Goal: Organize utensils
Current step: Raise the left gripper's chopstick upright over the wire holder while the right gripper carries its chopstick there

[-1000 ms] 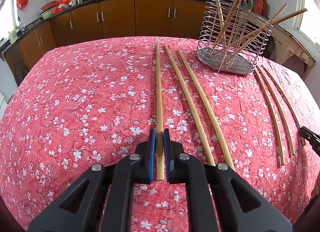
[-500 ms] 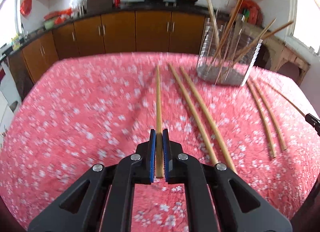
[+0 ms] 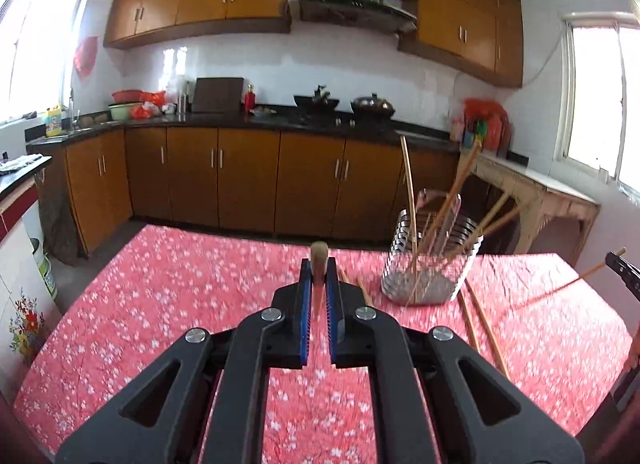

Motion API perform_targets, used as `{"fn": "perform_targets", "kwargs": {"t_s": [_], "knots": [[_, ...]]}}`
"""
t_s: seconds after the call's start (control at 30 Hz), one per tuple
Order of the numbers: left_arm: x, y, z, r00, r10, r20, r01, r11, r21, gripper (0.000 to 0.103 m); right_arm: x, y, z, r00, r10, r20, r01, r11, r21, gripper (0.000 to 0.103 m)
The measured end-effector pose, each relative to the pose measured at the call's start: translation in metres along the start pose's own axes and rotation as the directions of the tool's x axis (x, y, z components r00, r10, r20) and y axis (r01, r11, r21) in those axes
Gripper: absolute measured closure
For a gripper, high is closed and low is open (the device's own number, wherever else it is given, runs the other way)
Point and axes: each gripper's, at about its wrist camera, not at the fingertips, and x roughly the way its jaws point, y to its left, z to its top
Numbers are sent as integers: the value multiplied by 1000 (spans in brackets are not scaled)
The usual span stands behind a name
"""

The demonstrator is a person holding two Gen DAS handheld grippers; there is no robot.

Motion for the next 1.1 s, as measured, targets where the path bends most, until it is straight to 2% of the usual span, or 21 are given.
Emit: {"fn": "perform_targets", "kwargs": {"t_s": [0.13,0.63,0.73,0.9,1.1], "knots": [[1,3,11,1000,-5,13,5,1000,-27,96,-7,-2,11,999,15,36,-16,1000,17,96],[13,-4,25,1000,-1,31,2,1000,-23,96,5,2,23,999,11,49,-12,1000,19,96],[14,-3,30,999,3,38,-2,999,-34,96,4,4,30,998,42,50,-44,999,31,96],[9,1,57,997,-2,78,6,998,-64,96,-12,9,63,989,110,102,-115,992,44,96],[2,-3,109,986,-12,169,29,995,-95,96,-27,12,113,954,239,181,-261,959,109,96]]}}
